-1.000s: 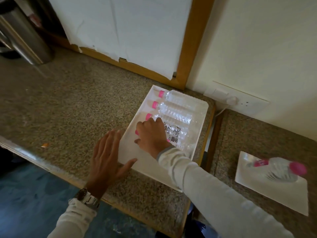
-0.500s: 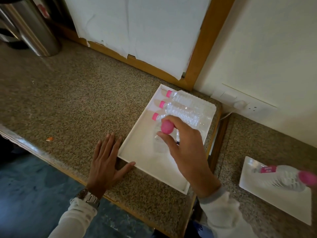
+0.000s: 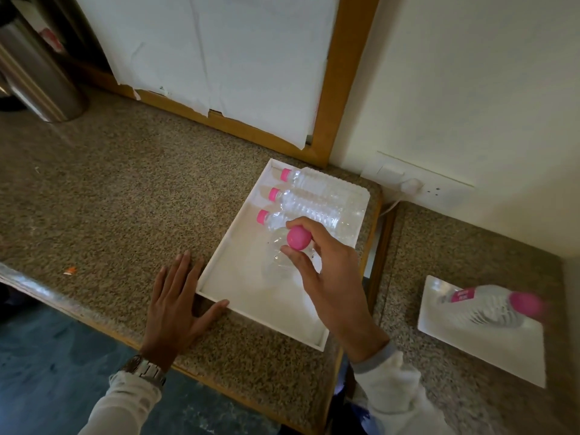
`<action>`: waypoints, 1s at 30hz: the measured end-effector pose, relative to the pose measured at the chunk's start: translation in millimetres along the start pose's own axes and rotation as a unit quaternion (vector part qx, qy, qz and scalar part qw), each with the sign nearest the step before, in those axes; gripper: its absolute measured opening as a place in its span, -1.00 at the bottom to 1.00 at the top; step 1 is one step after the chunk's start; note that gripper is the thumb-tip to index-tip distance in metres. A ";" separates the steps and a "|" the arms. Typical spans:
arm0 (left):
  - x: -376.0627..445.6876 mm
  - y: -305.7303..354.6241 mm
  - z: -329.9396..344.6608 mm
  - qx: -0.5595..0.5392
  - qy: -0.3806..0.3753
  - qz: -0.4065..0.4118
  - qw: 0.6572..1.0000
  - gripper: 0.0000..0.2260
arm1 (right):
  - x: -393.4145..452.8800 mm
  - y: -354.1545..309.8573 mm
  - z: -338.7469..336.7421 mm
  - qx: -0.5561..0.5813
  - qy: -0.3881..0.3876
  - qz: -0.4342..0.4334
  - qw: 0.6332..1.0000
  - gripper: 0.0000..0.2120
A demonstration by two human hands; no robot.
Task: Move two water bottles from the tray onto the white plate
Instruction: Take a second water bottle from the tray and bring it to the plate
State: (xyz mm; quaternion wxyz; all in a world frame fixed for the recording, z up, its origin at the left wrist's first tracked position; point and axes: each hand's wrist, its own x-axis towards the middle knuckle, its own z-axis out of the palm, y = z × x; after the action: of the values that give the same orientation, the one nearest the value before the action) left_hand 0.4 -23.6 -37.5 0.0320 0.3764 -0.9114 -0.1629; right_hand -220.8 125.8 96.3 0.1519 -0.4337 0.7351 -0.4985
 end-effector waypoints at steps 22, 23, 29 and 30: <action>26.0 269.5 46.0 -0.087 0.004 0.203 0.975 -0.05 | -49.2 41.5 -257.8 -0.025 0.261 0.012 0.965 -0.74; 24.7 283.6 54.4 -0.087 -0.007 0.209 0.974 -0.04 | -53.3 46.9 -270.5 -0.029 0.272 0.013 0.962 -0.75; 20.5 332.9 98.7 -0.052 -0.057 0.219 0.973 -0.02 | -83.2 79.6 -324.3 -0.059 0.302 0.034 0.951 -0.77; 19.8 337.0 105.5 -0.049 -0.066 0.223 0.971 -0.02 | -89.7 85.7 -330.4 -0.065 0.300 0.046 0.951 -0.76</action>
State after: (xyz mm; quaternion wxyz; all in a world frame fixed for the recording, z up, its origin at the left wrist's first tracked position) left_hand -260.6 215.0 -30.3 0.0256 0.1504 -0.9634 -0.2206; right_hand -427.3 406.1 154.4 -0.0813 -0.2383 0.7967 -0.5494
